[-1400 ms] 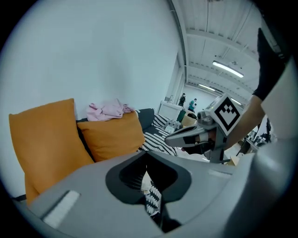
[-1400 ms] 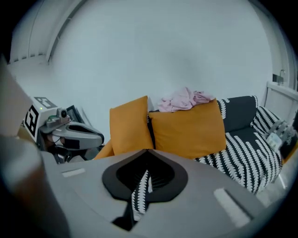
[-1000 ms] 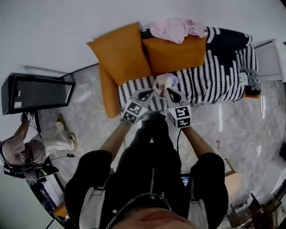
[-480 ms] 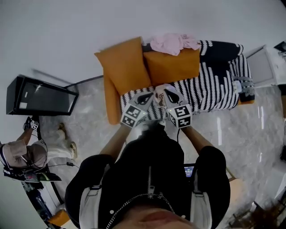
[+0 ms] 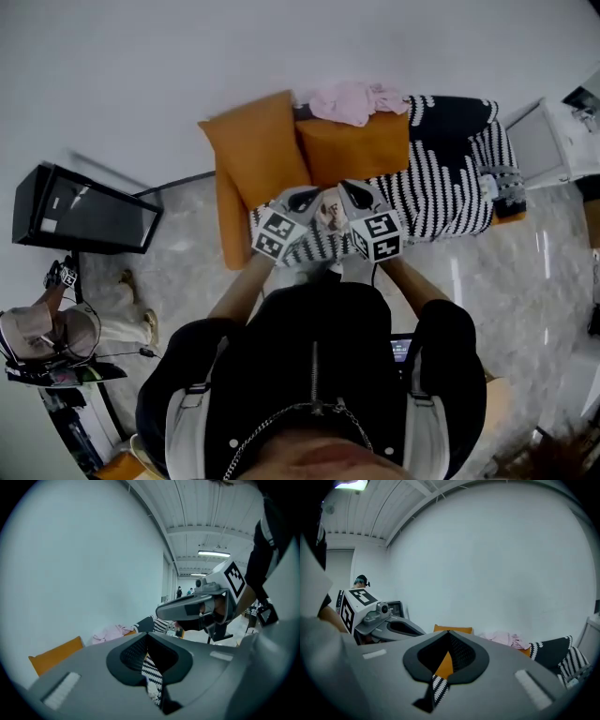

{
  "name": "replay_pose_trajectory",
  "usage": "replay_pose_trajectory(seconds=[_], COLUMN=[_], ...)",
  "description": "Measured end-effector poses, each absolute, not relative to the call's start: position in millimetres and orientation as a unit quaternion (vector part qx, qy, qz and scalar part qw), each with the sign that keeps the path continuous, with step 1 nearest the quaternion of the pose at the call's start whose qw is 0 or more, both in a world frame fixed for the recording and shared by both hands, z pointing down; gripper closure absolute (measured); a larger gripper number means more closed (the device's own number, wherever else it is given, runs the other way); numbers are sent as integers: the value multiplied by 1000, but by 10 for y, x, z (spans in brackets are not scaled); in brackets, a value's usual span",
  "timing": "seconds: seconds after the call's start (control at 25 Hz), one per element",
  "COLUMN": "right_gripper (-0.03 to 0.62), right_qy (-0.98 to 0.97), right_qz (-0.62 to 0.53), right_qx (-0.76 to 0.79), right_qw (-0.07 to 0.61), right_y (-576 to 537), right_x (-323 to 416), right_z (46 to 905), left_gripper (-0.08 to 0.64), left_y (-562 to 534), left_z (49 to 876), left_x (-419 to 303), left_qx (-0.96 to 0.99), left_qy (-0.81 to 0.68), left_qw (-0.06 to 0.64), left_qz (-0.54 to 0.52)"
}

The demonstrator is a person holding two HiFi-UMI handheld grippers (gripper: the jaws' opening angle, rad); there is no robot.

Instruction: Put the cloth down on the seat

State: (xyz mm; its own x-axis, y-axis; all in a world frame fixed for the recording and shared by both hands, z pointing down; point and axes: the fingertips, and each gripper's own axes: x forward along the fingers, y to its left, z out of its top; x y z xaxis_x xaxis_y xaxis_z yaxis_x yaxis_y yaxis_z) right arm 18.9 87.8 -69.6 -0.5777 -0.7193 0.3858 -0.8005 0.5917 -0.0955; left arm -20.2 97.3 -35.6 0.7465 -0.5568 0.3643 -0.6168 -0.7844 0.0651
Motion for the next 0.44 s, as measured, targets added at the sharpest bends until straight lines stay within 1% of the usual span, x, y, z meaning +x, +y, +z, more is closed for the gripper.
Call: replay_pose_trajectory(seconds=[0.28, 0.44], right_gripper=[591, 591], right_qy=[-880, -878], right_qz=[125, 145], right_qx=[434, 433], right_qw=[147, 142], right_y=[836, 992], right_x=[233, 220], right_z=[-727, -617], left_gripper=[551, 551], left_y=[914, 1097], left_z=[-342, -190], left_x=[-151, -145], left_qx=[932, 930], left_qy=[-314, -303], left_qw=[89, 100], left_qz=[160, 181])
